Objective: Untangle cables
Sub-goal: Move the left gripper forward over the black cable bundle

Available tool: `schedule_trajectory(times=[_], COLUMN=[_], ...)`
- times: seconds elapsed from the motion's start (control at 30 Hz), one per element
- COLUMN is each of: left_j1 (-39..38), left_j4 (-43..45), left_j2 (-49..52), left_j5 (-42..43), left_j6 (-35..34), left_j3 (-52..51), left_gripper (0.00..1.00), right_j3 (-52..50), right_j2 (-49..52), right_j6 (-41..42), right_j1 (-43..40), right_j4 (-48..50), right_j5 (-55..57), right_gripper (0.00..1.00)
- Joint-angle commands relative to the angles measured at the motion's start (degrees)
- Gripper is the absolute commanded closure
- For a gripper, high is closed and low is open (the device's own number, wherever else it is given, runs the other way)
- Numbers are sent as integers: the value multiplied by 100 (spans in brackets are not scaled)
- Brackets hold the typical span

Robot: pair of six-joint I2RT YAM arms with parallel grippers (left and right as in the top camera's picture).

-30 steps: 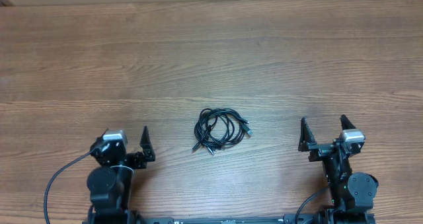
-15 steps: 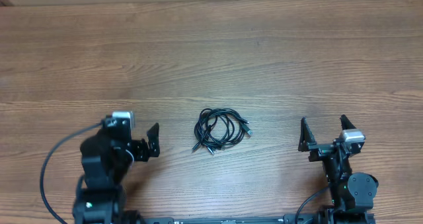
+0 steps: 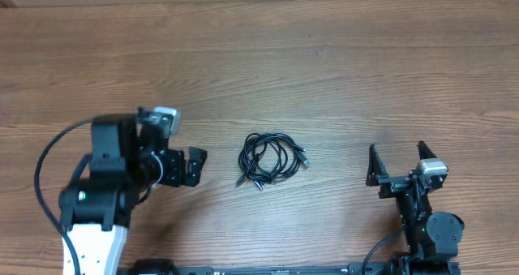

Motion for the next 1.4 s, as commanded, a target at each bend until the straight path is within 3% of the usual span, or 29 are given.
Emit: schedule_trajectory(times=[0.0,0.33,0.8,1.37], left_j1=[-339,-1456,-1808,-1810], left_j4=[-315,-367,332,798], left_j2=[446,1856,3899,4214], left_j5=[81,-369,-793,-855], left_j6=[236,-350,-1126,-1126], left_j3=[509,693,691,675], left_gripper=[0,0,0,0], right_j3=[-59,-59,-59,-59], right_j2=[-55,-55,-55,-55], right_j6=[-11,-11,-11,-11], right_j1=[4,4,4,4], right_j4=[24,24,24,24], right_j5=[50,50,50,50], right_gripper=[0,0,0,0])
